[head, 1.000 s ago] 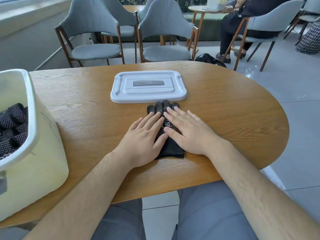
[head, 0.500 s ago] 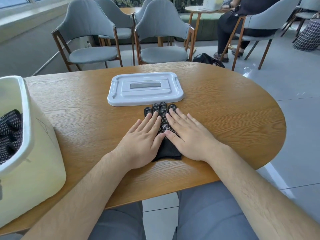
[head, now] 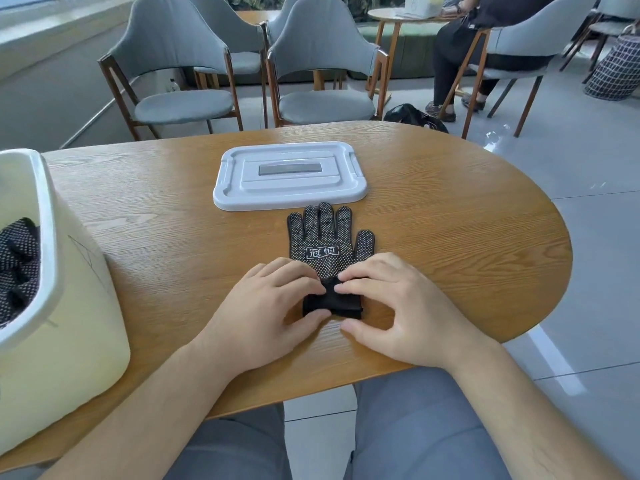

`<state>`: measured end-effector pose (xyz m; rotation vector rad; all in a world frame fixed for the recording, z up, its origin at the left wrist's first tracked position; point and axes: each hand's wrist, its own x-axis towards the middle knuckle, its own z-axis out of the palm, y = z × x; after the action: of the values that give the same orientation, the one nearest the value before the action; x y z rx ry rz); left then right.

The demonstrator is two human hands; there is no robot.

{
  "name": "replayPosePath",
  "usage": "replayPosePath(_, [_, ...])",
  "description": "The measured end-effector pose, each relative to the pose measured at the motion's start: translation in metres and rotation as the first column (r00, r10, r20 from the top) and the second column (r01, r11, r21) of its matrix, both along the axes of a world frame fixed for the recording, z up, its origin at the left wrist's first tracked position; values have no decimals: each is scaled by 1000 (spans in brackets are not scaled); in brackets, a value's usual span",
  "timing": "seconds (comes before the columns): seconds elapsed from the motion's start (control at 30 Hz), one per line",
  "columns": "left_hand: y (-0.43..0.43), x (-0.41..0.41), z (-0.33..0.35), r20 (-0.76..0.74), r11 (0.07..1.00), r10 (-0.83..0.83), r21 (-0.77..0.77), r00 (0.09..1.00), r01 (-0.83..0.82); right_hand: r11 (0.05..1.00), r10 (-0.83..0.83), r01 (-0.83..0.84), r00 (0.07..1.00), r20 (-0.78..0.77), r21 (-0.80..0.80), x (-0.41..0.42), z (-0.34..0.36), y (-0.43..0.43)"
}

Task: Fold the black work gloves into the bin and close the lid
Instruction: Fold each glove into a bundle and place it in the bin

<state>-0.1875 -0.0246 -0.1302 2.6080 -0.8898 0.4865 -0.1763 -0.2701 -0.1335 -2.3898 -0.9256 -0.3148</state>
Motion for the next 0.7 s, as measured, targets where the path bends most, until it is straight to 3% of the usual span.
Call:
replayPosePath(0.17, [-5,4,-4,104,999,33,-39,994,-29,1000,-18,19,997,72,-16,0,1,5])
replayPosePath(0.27, [-7,8,1,33,994,54,-97,998,-51,999,-8,13,992,124,-43,4,8,9])
replayPosePath(0.43, [-9,19,14,-104,978,101,-173,989,-118,995,-23,32,996,83,-99,12,13,7])
replayPosePath(0.57, [-10,18,10,-152,960,84,-251,985,-121,993,-83,78,995,49,93,21,1,8])
replayPosePath(0.7, [-7,16,8,-229,922,61,-360,972,-142,979,-124,119,992,25,163,22,2,9])
